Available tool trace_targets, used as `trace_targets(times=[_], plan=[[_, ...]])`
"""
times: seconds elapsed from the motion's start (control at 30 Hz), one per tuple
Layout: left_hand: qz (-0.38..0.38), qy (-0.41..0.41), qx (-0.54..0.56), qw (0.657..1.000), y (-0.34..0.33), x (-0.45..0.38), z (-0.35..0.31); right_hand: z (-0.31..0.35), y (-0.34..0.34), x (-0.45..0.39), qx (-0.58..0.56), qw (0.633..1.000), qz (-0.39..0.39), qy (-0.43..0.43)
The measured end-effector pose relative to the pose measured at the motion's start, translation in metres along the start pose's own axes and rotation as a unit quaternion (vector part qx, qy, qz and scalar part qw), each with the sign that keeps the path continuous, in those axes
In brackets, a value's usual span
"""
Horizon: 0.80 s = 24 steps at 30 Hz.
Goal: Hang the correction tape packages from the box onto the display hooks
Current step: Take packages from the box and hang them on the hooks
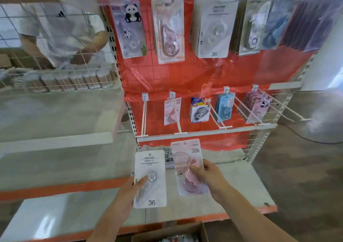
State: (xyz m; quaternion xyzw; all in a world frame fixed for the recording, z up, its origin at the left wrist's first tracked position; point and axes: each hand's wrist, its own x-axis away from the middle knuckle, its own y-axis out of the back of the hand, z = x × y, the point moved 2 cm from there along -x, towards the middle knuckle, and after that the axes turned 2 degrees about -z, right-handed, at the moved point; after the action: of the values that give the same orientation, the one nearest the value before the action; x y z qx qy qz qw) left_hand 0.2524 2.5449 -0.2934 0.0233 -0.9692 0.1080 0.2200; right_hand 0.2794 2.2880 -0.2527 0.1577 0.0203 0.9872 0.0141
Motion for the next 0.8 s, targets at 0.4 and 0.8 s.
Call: trace_targets(times=[0.4, 0.8], plan=[[-0.056, 0.009, 0.051, 0.997, -0.035, -0.045, 0.021, 0.006, -0.001, -0.082, 0.006, 0.998, 0.047, 0.032], [-0.078, 0.026, 0.074, 0.994, -0.031, -0.062, 0.034, 0.005, -0.013, -0.110, -0.007, 0.999, 0.041, 0.008]])
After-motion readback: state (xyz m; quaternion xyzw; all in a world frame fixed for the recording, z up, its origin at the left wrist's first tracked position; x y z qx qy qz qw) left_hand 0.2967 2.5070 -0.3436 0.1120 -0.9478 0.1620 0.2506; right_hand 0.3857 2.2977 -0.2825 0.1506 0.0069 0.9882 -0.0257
